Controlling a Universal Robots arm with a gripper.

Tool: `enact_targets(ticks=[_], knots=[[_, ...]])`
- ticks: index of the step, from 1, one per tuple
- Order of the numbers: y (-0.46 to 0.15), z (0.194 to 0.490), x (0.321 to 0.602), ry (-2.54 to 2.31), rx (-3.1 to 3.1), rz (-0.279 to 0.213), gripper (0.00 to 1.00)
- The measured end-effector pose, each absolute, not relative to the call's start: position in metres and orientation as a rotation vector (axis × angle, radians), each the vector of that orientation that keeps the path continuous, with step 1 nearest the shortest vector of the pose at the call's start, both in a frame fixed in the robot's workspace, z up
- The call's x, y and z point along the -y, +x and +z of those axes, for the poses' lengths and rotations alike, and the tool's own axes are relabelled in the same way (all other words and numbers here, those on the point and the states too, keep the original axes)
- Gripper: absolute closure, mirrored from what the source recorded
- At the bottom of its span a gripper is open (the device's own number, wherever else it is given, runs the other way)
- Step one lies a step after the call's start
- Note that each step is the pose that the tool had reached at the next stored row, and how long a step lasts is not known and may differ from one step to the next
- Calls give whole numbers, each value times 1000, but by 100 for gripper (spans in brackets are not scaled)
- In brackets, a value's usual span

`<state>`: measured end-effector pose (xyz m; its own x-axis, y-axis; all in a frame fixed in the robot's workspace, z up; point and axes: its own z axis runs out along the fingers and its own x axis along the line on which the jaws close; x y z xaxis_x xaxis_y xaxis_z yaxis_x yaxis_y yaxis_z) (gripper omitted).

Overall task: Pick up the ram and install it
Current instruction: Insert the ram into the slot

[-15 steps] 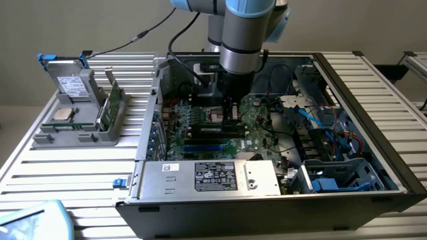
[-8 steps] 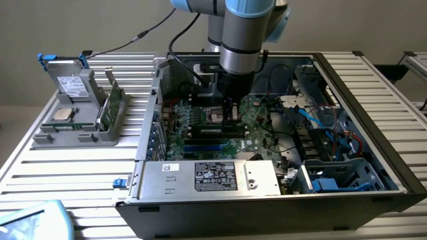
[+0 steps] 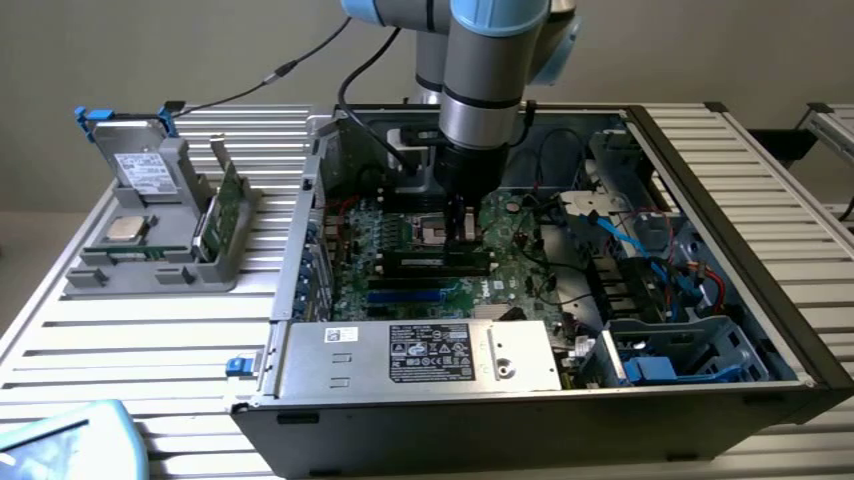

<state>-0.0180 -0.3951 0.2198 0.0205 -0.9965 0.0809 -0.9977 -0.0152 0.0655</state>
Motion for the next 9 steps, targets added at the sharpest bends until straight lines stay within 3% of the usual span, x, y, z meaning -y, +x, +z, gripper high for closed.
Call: enact_targets(ticks=[9], knots=[[-17,220,394,2163,2124,11,86]])
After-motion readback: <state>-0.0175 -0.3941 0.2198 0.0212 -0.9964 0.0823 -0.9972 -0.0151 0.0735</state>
